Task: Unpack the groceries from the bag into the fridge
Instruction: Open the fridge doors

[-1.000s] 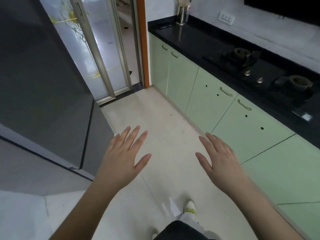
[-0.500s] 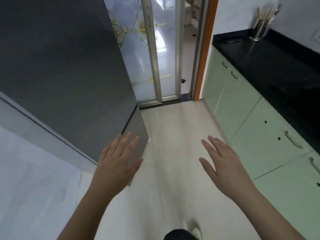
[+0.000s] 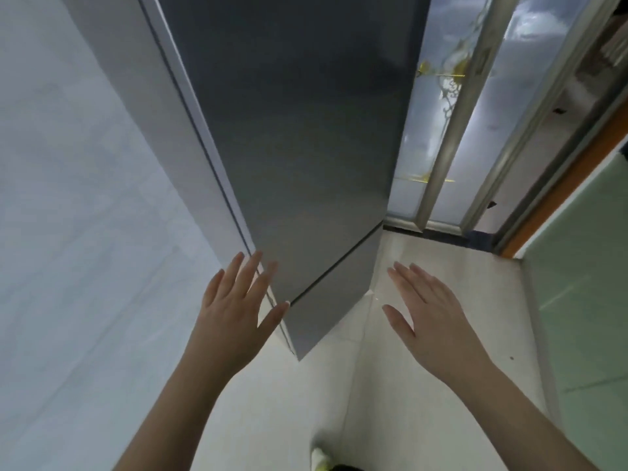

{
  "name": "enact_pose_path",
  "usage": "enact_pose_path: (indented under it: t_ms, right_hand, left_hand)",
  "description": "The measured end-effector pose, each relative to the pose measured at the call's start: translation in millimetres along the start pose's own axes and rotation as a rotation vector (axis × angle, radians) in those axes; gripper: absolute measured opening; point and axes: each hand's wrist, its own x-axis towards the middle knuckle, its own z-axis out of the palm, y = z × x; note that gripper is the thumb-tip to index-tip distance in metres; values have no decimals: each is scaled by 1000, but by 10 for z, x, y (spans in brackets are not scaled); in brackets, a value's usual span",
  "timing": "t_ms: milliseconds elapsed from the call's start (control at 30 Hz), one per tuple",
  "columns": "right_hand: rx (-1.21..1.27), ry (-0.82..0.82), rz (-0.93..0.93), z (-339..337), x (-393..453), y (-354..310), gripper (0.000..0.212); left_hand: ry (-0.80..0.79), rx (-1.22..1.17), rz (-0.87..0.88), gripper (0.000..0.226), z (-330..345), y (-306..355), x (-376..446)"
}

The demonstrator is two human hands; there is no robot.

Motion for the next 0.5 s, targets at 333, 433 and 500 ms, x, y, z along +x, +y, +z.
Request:
enact_pose_path:
  t_ms: [333, 433, 500]
  right_hand:
    - [-21, 62, -312, -220, 1288, -826, 60]
    - [-16, 108, -400, -262, 1591, -997, 60]
    - [-40, 151, -477, -307, 1782, -1094, 59]
  left_hand:
    - [95, -45, -191, 72, -75, -529, 339]
    - [107, -45, -222, 70, -67, -627, 377]
    - [116, -44, -242, 69, -66, -656, 404]
